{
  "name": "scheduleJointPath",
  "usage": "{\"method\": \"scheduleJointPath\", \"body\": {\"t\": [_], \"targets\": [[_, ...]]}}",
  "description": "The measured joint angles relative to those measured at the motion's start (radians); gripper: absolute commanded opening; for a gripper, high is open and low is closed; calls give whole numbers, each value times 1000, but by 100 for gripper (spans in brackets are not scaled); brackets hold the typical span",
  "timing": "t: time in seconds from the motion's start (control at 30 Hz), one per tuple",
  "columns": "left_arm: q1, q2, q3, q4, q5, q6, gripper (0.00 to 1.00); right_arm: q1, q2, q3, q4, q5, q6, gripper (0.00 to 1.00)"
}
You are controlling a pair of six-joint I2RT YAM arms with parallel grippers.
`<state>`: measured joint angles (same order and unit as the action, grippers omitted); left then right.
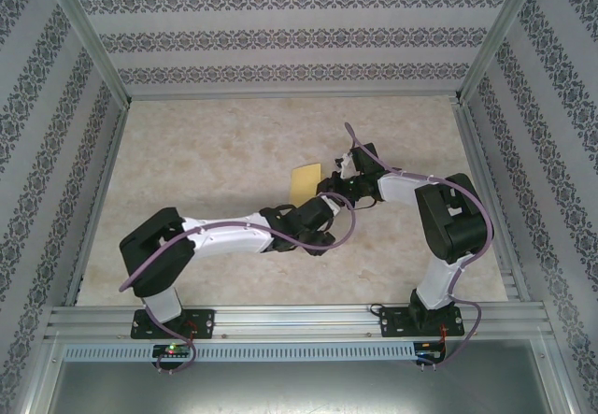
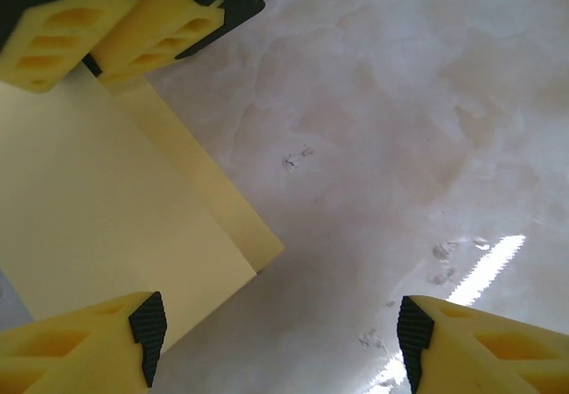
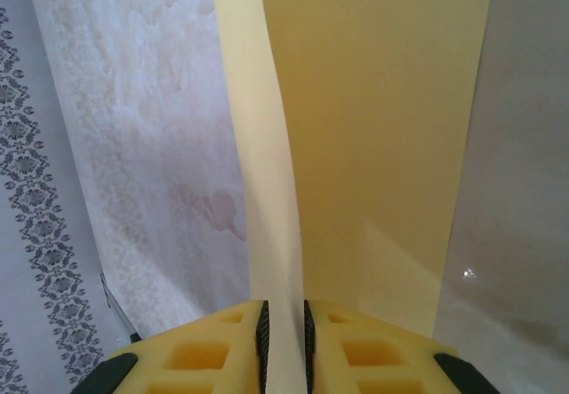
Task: Fold a paper plane with a square sheet of paper (fold left side to right side)
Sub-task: Fold the triangle a second time at the center of the table.
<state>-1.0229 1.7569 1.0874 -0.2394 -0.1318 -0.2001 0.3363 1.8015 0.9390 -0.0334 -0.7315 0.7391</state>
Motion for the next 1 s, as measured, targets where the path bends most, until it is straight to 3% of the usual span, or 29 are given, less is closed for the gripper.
{"method": "scheduleJointPath", "body": {"t": [0.3, 0.7, 1.0], "targets": [[-32, 109, 93, -97, -169, 20, 68, 0, 0, 1, -1, -3, 0, 21], [-37, 117, 115, -129, -236, 41, 19, 0, 0, 16, -40, 0, -8, 22], [-34, 107, 110, -126, -204, 43, 1, -33, -65, 27, -87, 21, -42, 42]]}}
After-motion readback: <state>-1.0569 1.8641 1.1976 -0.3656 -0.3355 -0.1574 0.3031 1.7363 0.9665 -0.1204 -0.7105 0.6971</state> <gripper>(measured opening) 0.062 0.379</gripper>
